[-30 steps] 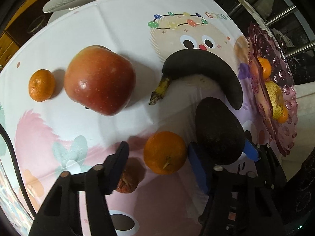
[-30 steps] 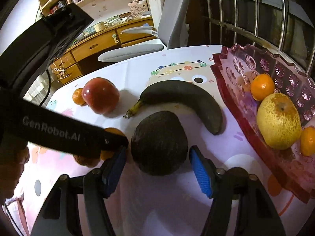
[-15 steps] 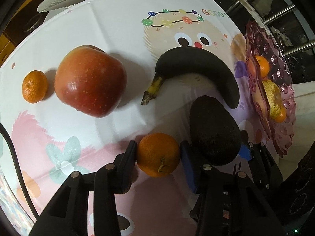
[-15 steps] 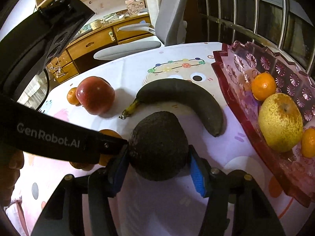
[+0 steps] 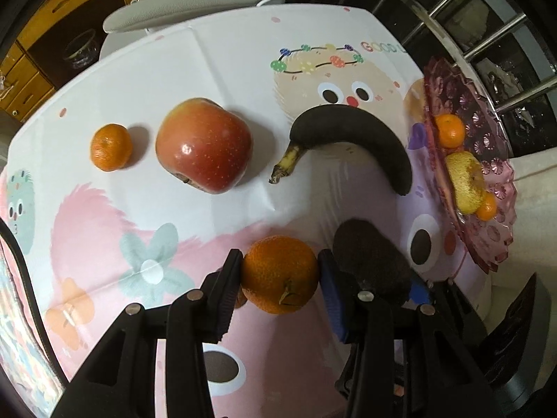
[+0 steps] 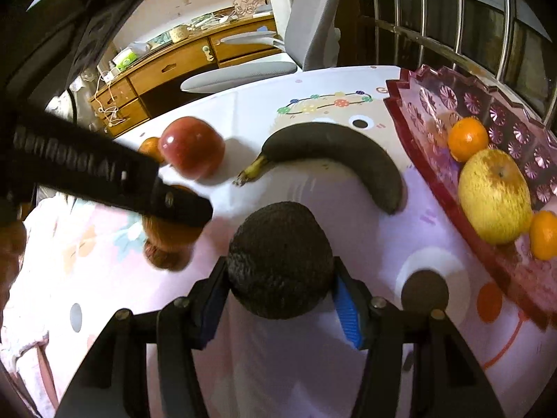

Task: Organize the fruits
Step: 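Carry the orange in the left tool while the right tool carries the avocado to the bowl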

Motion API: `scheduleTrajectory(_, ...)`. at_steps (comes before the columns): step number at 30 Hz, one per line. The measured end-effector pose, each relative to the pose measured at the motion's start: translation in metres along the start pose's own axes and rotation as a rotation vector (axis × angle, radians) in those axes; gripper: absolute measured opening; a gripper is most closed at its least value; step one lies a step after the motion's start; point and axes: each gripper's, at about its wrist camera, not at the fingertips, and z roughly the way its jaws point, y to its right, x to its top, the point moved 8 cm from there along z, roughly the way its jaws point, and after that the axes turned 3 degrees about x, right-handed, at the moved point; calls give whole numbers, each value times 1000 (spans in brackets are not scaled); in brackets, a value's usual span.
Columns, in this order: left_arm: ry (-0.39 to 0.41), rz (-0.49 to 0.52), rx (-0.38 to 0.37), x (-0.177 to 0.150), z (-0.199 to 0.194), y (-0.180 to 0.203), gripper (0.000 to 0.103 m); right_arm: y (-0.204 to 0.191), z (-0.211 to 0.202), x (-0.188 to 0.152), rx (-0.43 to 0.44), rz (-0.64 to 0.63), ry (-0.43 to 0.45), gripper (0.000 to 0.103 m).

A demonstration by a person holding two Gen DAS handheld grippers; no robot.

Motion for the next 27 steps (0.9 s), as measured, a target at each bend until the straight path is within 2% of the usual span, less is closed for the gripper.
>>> scheduleTrajectory(8,42,8,3,-20,-33,6,43,-9,-43,-24,31,15,31,56)
scheduleTrajectory(14,68,46,-7,-36,-58,32,43,-2,-83,-39,28,44,62,56)
scheduleTrajectory(27,99,129,-71,-38,-97,99,43,44,-161,-29,-59,87,135,56)
